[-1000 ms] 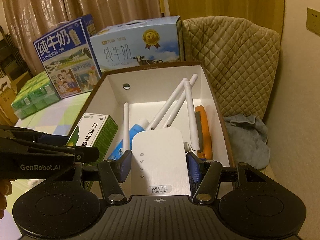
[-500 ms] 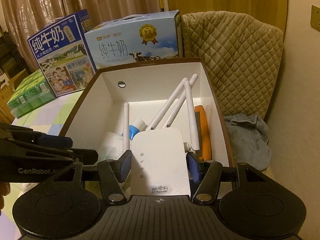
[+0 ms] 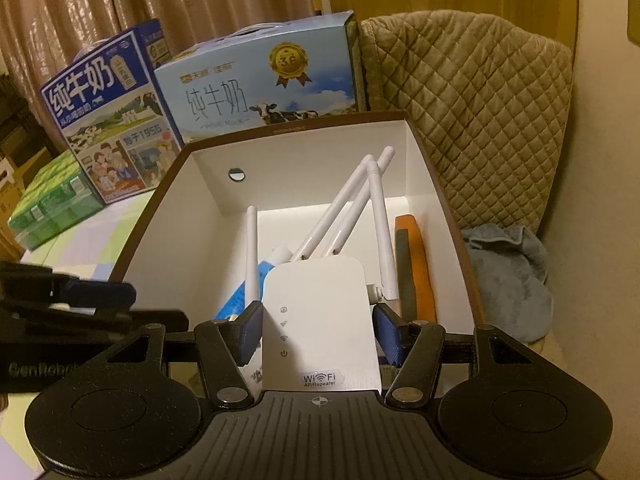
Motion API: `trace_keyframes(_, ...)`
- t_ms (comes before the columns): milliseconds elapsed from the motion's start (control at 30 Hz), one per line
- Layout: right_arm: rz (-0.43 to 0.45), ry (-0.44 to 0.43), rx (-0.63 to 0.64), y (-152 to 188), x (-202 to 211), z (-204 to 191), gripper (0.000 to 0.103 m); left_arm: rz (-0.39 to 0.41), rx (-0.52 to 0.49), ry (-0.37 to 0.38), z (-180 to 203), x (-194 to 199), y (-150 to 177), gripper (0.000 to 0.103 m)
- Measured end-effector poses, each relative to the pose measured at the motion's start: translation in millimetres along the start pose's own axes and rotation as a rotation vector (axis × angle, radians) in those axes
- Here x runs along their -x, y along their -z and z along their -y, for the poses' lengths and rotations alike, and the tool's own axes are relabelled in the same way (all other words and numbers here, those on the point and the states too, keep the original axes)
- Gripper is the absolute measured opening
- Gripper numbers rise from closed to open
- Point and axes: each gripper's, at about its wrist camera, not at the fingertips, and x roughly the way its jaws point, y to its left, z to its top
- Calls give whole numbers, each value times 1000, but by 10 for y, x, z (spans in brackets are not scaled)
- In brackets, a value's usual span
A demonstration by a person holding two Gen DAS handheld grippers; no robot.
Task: Organize rigid objects
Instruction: 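Open both tools to release the spray box and router in the box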
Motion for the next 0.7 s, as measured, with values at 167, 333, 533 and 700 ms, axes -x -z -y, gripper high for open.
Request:
trace_keyframes(167,41,6,15,-42,12,-9,56,-4,-1,6,-8,-15,3,48)
trace_keyframes(333,36,6,6,-35,69,26,56,-1,-7,12,-8,-2,3,48)
trace_keyframes(533,32,7,-2,4,157,52,56,0,-11,15,16,18,6,48)
trace_keyframes(700,33,6,-15,25,227,68,56,6,-13,16,37,67,10,48)
